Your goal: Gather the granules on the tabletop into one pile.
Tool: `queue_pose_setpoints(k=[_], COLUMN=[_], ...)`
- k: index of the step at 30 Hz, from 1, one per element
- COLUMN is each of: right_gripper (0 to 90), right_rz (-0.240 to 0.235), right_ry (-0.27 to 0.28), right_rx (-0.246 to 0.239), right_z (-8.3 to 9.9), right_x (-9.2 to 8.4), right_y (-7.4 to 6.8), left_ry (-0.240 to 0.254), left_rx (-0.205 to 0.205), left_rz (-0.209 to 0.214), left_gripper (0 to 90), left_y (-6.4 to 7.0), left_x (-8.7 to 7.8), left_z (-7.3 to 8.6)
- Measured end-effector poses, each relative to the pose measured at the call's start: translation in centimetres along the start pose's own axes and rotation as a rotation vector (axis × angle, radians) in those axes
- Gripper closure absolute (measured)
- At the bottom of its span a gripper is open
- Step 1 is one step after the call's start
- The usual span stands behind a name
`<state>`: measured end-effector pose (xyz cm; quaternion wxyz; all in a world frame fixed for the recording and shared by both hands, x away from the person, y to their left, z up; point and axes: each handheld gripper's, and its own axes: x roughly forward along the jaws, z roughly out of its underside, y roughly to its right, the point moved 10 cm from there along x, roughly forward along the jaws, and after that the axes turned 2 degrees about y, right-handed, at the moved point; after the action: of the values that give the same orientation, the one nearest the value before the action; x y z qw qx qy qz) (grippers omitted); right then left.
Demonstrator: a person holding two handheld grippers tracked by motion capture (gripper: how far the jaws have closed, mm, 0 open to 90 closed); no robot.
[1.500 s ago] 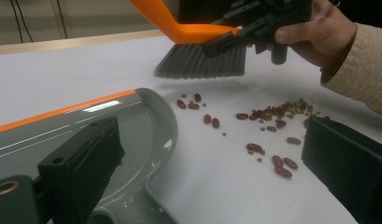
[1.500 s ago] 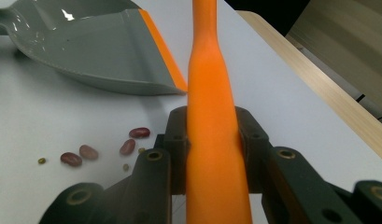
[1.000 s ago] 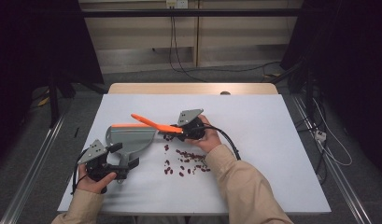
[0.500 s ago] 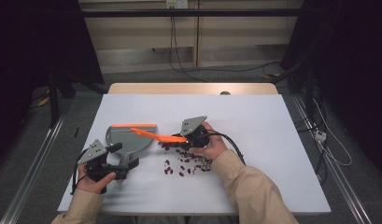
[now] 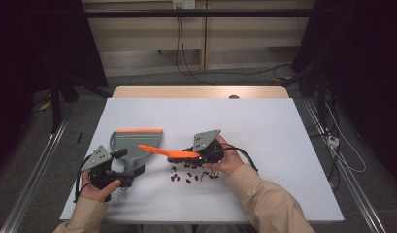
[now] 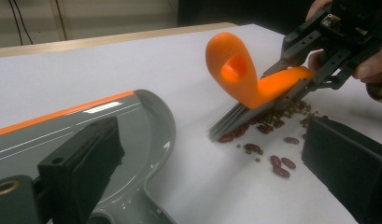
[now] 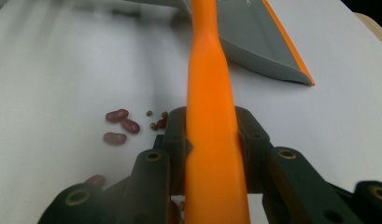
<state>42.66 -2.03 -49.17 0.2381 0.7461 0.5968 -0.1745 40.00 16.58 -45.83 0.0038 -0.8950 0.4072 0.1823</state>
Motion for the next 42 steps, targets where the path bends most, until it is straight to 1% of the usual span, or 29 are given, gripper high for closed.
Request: queue_pose_setpoints(k=[2,3,4,6,9,11,14,15,18,20,22,24,26,28,29,30,33,35,38,41,42], right_gripper=[71.0,71.2,71.3,71.3,71.3,71.3,71.3,71.3,71.3,71.3,71.3,71.3,71.3,71.3,71.2,71.3,71.3,71.2,71.2,71.2,71.2], right_rz=[0.014,0.025,0.025,0.053,0.082,0.109,0.155,0.169,0.209,0.231,0.257,0.282,0.295,0.324,0.335,0.337,0.351,0.374,0.383,0.396,0.394], right_ry=[0.007,0.013,0.020,0.026,0.064,0.085,0.117,0.126,0.149,0.166,0.174,0.183,0.190,0.192,0.189,0.190,0.188,0.187,0.207,0.213,0.218], right_rx=[0.004,0.010,0.022,0.025,0.065,0.094,0.170,0.206,0.285,0.329,0.359,0.398,0.437,0.478,0.488,0.493,0.533,0.553,0.590,0.602,0.617], right_z=[0.0,0.0,-0.1,-0.1,-0.6,-0.9,-1.5,-1.7,-2.3,-2.8,-3.2,-3.4,-3.6,-3.8,-3.8,-3.9,-4.1,-4.3,-4.6,-4.9,-5.0], right_x=[-0.2,-0.3,-0.3,-0.5,-0.8,-1.2,-2.0,-2.2,-2.9,-3.2,-3.4,-3.4,-3.2,-3.1,-3.0,-2.9,-2.5,-2.3,-2.0,-1.9,-1.8], right_y=[0.0,0.1,0.1,0.5,1.2,1.7,2.3,2.5,2.7,2.6,2.5,2.2,1.9,1.7,1.6,1.4,0.9,0.7,0.4,0.1,0.0], left_ry=[-0.001,-0.001,-0.001,-0.001,-0.002,-0.002,-0.003,-0.005,-0.005,-0.007,-0.007,-0.002,0.000,0.002,0.006,0.007,0.009,0.008,0.007,0.005,0.006], left_rx=[0.002,0.002,0.001,0.002,-0.001,0.001,0.000,0.002,0.003,0.008,-0.001,0.002,0.009,0.010,0.009,0.011,0.012,0.013,0.017,0.020,0.020], left_rz=[0.001,0.001,0.002,0.002,0.002,0.003,0.002,0.001,0.004,-0.002,-0.007,-0.008,-0.008,-0.009,-0.010,-0.010,-0.008,-0.009,-0.007,-0.005,-0.005], left_gripper=[4.8,4.8,4.7,4.8,4.8,4.8,4.8,4.8,4.8,4.8,4.8,4.8,4.8,4.8,4.8,4.8,4.8,4.8,4.8,4.8,4.8], left_y=[0.0,0.0,0.0,0.0,0.1,0.1,0.0,-0.1,-0.1,-0.2,-0.4,-0.4,-0.4,-0.4,-0.3,-0.3,-0.3,-0.2,-0.2,-0.2,-0.2], left_x=[0.0,0.0,0.0,0.1,0.1,0.1,0.1,0.1,0.1,0.1,0.1,0.0,-0.1,-0.2,-0.2,-0.2,-0.3,-0.2,-0.2,-0.2,-0.2], left_z=[0.0,0.0,0.0,0.0,0.0,0.0,0.0,0.1,0.1,0.2,0.3,0.2,0.1,0.0,-0.1,-0.1,-0.1,-0.1,-0.1,-0.1,-0.1])
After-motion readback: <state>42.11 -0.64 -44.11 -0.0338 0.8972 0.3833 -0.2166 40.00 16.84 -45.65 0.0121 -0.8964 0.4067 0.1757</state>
